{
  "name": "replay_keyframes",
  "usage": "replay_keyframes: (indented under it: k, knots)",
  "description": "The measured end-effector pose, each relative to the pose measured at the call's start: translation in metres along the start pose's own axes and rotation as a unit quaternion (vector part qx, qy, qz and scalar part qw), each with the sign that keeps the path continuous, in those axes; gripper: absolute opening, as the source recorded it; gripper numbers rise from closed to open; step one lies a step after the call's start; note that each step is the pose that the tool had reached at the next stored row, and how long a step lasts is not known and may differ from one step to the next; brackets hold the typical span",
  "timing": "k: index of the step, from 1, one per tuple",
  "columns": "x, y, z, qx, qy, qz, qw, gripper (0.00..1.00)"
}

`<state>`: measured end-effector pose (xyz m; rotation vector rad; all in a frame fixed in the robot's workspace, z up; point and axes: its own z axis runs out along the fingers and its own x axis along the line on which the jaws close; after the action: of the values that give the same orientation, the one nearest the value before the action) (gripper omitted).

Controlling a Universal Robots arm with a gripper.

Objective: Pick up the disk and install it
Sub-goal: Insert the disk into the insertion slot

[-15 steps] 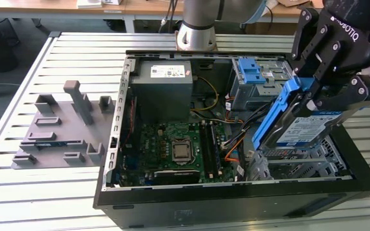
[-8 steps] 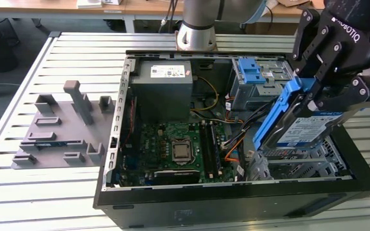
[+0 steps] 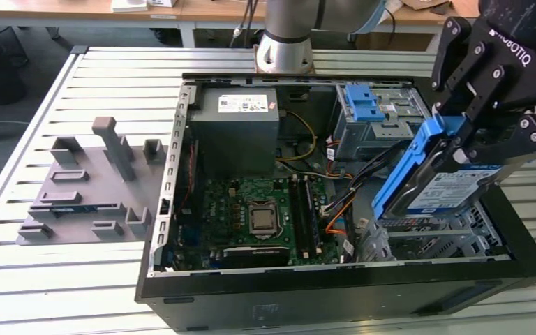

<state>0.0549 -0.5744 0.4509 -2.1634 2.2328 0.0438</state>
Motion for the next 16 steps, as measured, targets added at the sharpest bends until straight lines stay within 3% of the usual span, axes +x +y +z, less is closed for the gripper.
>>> replay_keyframes:
  k: [11, 16]
  knots:
    - [0.0019, -0.0098, 0.0025, 0.0000, 0.0004, 0.000, 1.0000, 0.36]
    - [0.0021, -0.0109, 0.0039, 0.0002, 0.0052, 0.000, 1.0000, 0.36]
